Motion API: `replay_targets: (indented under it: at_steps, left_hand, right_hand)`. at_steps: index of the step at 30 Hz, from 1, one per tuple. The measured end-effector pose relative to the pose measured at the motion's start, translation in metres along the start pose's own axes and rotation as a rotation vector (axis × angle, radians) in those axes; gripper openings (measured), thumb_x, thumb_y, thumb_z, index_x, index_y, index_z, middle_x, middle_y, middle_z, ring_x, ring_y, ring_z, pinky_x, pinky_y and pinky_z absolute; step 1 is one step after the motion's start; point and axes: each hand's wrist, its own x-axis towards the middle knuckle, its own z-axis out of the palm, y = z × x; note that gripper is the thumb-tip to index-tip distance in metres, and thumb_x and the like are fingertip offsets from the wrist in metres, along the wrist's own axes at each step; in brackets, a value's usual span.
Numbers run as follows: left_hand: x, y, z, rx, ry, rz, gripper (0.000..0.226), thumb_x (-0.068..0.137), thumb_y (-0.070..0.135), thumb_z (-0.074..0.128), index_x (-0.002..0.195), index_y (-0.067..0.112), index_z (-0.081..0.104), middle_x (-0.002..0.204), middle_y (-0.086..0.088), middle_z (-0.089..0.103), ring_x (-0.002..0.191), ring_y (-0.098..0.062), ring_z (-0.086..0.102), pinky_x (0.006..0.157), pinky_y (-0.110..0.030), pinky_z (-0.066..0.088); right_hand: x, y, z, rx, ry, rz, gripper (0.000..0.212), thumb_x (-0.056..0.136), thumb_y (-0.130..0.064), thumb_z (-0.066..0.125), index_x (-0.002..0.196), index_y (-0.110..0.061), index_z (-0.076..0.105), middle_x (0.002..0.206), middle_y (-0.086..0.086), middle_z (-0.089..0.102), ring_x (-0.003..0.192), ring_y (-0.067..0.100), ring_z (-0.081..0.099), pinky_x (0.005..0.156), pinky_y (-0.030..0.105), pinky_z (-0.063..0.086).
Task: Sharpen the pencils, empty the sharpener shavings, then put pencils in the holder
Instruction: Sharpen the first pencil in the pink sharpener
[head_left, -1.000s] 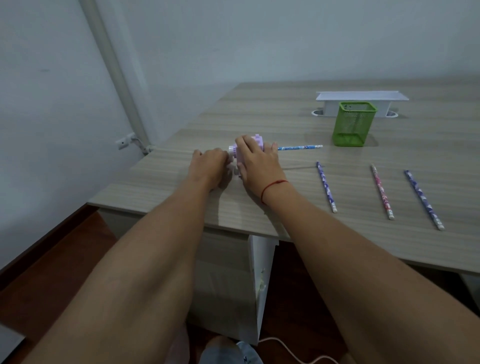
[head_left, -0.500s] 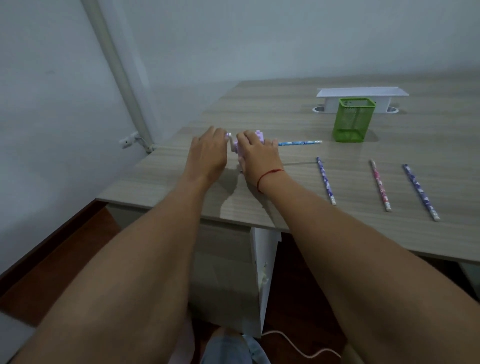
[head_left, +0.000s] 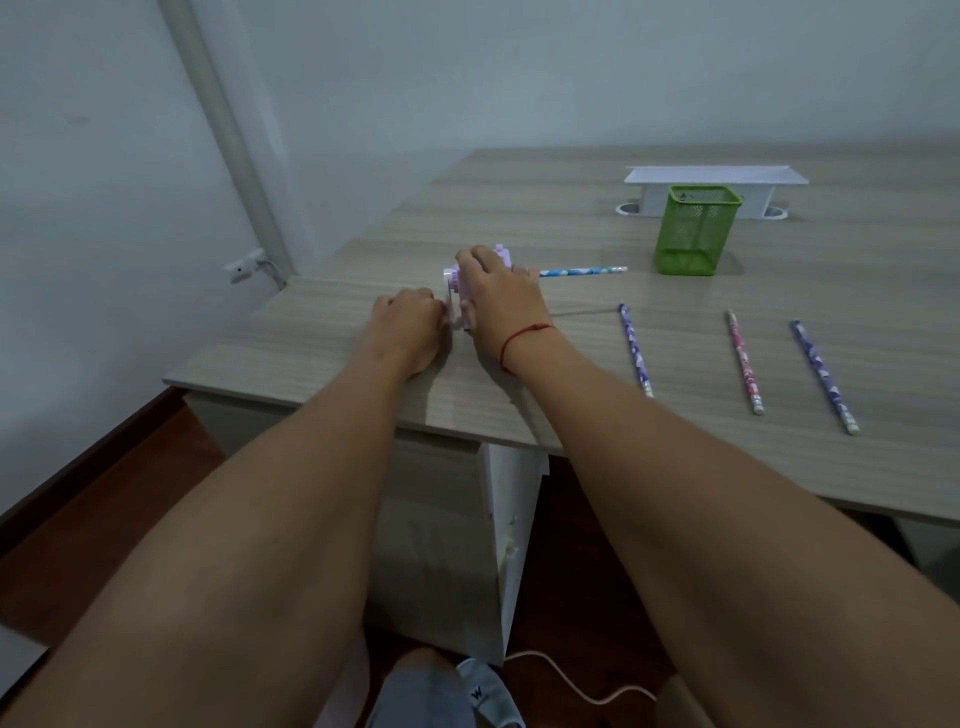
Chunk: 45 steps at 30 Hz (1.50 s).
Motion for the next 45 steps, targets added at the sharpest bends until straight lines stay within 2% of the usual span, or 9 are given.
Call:
replay_targets:
  at_steps: [6, 9, 13, 16, 23, 31, 35, 40, 45]
  left_hand:
    - [0.031, -0.003, 0.011, 0.017, 0.031, -0.12, 0.022, 0.087, 0.019, 0.052, 0.108, 0.015, 0.056, 0.114, -0.011, 0.061, 0.109, -0.034, 0.056, 0.089, -0.042, 0.04]
    - [0.051, -0.003, -0.007, -0.119, 0.129, -0.18, 0.021, 0.096, 0.018, 0.04, 0.11, 0.01, 0.054, 0.119, -0.014, 0.057, 0.113, -0.035, 0.053, 0.091, -0.044, 0.037]
    - [0.036, -0.013, -0.024, -0.143, 0.232, -0.07, 0.031, 0.102, 0.022, 0.028, 0.107, 0.007, 0.054, 0.114, -0.017, 0.057, 0.109, -0.035, 0.052, 0.088, -0.044, 0.037]
    - [0.009, -0.013, -0.026, -0.169, 0.297, 0.0, 0.039, 0.098, 0.024, 0.023, 0.097, 0.004, 0.056, 0.101, -0.02, 0.06, 0.097, -0.038, 0.055, 0.081, -0.046, 0.041]
    - [-0.021, -0.005, -0.01, -0.167, 0.102, 0.001, 0.021, 0.097, 0.015, 0.042, 0.098, 0.006, 0.061, 0.101, -0.016, 0.062, 0.094, -0.033, 0.056, 0.079, -0.043, 0.045]
    - [0.016, -0.011, 0.002, -0.095, -0.081, -0.011, 0.029, 0.095, 0.026, 0.043, 0.102, 0.012, 0.067, 0.114, -0.014, 0.063, 0.111, -0.034, 0.056, 0.087, -0.041, 0.043]
    - [0.027, -0.012, 0.01, 0.025, -0.044, -0.045, 0.025, 0.092, 0.029, 0.045, 0.1, 0.016, 0.065, 0.11, -0.011, 0.066, 0.108, -0.032, 0.059, 0.089, -0.039, 0.04]
    - [0.036, -0.011, 0.017, 0.028, -0.016, -0.105, 0.024, 0.089, 0.027, 0.052, 0.11, 0.019, 0.056, 0.111, -0.008, 0.065, 0.108, -0.031, 0.058, 0.094, -0.043, 0.037]
    - [0.041, -0.008, 0.01, 0.014, -0.027, -0.158, 0.023, 0.083, 0.02, 0.059, 0.105, 0.016, 0.052, 0.111, -0.007, 0.063, 0.109, -0.031, 0.057, 0.096, -0.048, 0.034]
  right_hand:
    - [0.002, 0.002, 0.006, -0.024, 0.033, 0.007, 0.046, 0.091, -0.014, 0.051, 0.135, -0.019, 0.041, 0.142, 0.001, 0.042, 0.115, 0.037, 0.053, 0.106, 0.052, 0.033]
    - [0.003, -0.001, 0.007, -0.013, 0.064, 0.021, 0.046, 0.091, -0.013, 0.051, 0.136, -0.02, 0.042, 0.142, 0.003, 0.044, 0.114, 0.036, 0.054, 0.104, 0.049, 0.035]
    - [0.004, -0.002, 0.008, -0.04, 0.057, 0.025, 0.041, 0.09, -0.014, 0.052, 0.13, -0.02, 0.044, 0.14, 0.002, 0.043, 0.116, 0.035, 0.054, 0.099, 0.046, 0.036]
    - [0.005, -0.001, 0.003, -0.017, 0.008, 0.023, 0.042, 0.088, -0.012, 0.055, 0.128, -0.021, 0.045, 0.14, 0.003, 0.042, 0.122, 0.035, 0.051, 0.101, 0.046, 0.037]
    - [0.008, 0.0, 0.001, 0.004, -0.012, 0.007, 0.036, 0.09, -0.015, 0.051, 0.125, -0.02, 0.048, 0.139, 0.004, 0.044, 0.125, 0.033, 0.049, 0.099, 0.042, 0.038]
    - [0.009, 0.005, 0.01, 0.005, 0.037, -0.015, 0.038, 0.094, -0.018, 0.044, 0.132, -0.02, 0.043, 0.143, 0.002, 0.04, 0.121, 0.035, 0.05, 0.101, 0.046, 0.036]
    - [0.011, 0.004, 0.013, -0.019, 0.045, 0.006, 0.04, 0.093, -0.019, 0.047, 0.133, -0.021, 0.041, 0.143, 0.002, 0.04, 0.119, 0.035, 0.051, 0.103, 0.048, 0.035]
    - [0.013, 0.002, 0.016, -0.014, 0.043, 0.017, 0.047, 0.089, -0.015, 0.053, 0.133, -0.022, 0.041, 0.143, 0.001, 0.04, 0.116, 0.034, 0.053, 0.104, 0.049, 0.035]
    - [0.017, 0.005, 0.015, -0.015, 0.021, 0.011, 0.048, 0.087, -0.016, 0.056, 0.132, -0.022, 0.041, 0.139, 0.001, 0.042, 0.114, 0.033, 0.055, 0.102, 0.049, 0.038]
